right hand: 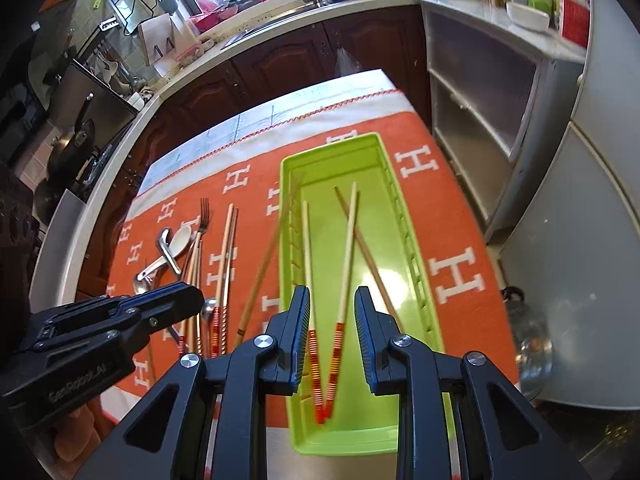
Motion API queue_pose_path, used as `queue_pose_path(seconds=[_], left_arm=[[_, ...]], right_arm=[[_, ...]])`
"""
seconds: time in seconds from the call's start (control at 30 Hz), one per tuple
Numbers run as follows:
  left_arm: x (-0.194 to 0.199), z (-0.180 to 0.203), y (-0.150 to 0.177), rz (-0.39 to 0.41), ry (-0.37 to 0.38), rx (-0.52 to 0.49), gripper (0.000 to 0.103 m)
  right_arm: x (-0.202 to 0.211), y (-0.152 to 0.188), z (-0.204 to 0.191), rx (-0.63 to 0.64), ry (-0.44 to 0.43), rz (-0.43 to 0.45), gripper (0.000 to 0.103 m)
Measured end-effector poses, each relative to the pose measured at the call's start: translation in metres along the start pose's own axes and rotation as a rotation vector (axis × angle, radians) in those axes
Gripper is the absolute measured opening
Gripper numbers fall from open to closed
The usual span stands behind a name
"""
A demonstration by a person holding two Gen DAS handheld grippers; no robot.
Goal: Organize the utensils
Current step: 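Move both held chopsticks over the green tray and release them, then grip a red-banded chopstick with the left tool while the right tool grips a wooden one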
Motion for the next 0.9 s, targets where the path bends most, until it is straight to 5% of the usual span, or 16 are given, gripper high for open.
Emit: queue_pose_path(seconds=[0.23, 0.5, 0.63, 0.9], left_arm=[[-0.016, -0.058, 0.011, -0.014, -0.095, 0.040, 0.007], [0.000, -0.117, 0.013, 0.105, -0.233, 0.038, 0.007], [0.012, -0.129, 0.008, 0.176, -0.231, 0.015, 0.007], [-0.008, -0.153, 0.020, 0.056, -0.171, 0.089, 0.007]], right_arm=[[-0.013, -0.001, -0.033, 0.028, -0.077, -0.021, 0.023], [-0.038, 0.002, -0.079, 0.086, -0.149, -0.057, 0.023], [-0.053, 0.002, -0.099, 0.109, -0.165, -0.079, 0.023], [-0.087, 0.001, -0.131, 0.135, -0.176, -0.125, 0.023]])
Point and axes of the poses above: each gripper's, at about its wrist camera, not at the fingertips, and x roughly against the way its jaws point, z to its right, y to its underside, the point moved 10 cm from there along -x, roughly the way its jaws point, and after that the axes turned 13 degrees about x, right-handed, at the moved point
